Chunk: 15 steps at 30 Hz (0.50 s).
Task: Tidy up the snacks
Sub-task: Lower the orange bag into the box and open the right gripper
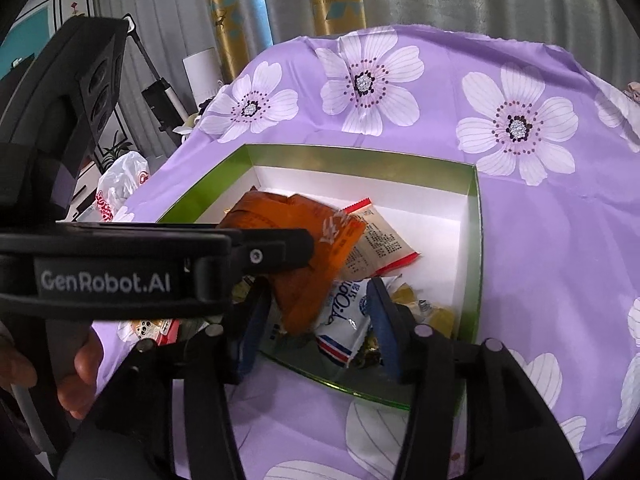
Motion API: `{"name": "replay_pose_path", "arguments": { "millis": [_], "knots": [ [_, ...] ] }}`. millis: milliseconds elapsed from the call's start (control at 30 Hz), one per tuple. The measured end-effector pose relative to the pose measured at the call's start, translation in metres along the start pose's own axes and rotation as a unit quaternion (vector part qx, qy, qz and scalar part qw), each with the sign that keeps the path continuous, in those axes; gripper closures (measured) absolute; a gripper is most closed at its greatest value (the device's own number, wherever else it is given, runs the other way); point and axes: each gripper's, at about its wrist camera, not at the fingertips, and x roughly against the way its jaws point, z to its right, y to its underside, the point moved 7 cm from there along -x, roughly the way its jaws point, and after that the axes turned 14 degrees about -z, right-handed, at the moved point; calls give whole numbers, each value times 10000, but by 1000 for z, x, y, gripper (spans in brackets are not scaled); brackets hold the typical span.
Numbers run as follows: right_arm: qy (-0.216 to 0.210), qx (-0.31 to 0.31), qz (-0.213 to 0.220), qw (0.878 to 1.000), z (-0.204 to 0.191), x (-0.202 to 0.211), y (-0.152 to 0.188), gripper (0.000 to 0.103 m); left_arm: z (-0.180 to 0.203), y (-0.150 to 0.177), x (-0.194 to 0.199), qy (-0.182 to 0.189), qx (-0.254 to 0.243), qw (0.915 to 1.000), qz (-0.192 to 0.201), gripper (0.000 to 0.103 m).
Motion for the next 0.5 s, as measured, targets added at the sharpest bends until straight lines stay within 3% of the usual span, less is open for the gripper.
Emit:
{"name": "replay_pose_path", "arguments": {
  "millis": [100,267,367,500],
  "knots": [
    [42,-22,31,10000,1,5,1,47,-2,0,8,-112,6,9999,106,24],
    [104,-40,118,9999,0,17,3,43,0,1,23,-286,-86,9992,276,21],
    [84,-87,182,9998,-1,25,6,42,1,4,35,-396,-124,9982,435,11],
    [29,-118,270,9996,-5,38,13,41,0,12,51,-521,-188,9966,612,9]
  ]
}}
